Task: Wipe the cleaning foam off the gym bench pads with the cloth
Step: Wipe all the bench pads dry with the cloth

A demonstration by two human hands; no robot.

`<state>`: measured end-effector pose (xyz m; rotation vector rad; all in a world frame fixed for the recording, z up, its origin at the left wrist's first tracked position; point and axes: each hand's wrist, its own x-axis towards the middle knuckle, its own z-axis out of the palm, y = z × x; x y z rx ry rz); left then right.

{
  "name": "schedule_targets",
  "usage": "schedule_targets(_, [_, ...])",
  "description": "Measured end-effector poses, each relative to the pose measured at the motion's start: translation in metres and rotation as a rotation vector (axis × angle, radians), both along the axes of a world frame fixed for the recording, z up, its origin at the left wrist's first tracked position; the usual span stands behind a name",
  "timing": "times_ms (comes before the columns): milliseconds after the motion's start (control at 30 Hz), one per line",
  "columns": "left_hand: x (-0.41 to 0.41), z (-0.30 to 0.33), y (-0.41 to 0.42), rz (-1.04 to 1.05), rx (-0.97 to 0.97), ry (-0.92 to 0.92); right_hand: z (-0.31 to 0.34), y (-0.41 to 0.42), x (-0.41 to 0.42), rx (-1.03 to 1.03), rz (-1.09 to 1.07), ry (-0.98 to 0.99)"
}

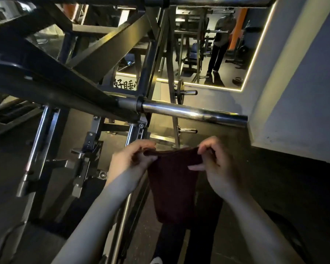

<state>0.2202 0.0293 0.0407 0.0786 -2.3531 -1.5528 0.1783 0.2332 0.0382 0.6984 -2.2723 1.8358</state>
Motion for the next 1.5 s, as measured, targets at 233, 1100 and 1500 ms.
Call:
schedule_targets(233, [-0.083,0.009,-0.024,-0.108,-0.089,0.089,0.026,-0.004,-0.076,0.122,-0.023,-0.024])
schedule_targets(1100, [-0.120,0.011,-0.017,-0.045,-0.899,0.112,0.012,0.020,-0.137,0.597,0.032,0.275])
schedule_targets(1500, [-0.135,0.011,-0.008,-0.116,0.010,0.096,0.024,0.025,-0.149,0.239,0.060,-0.150])
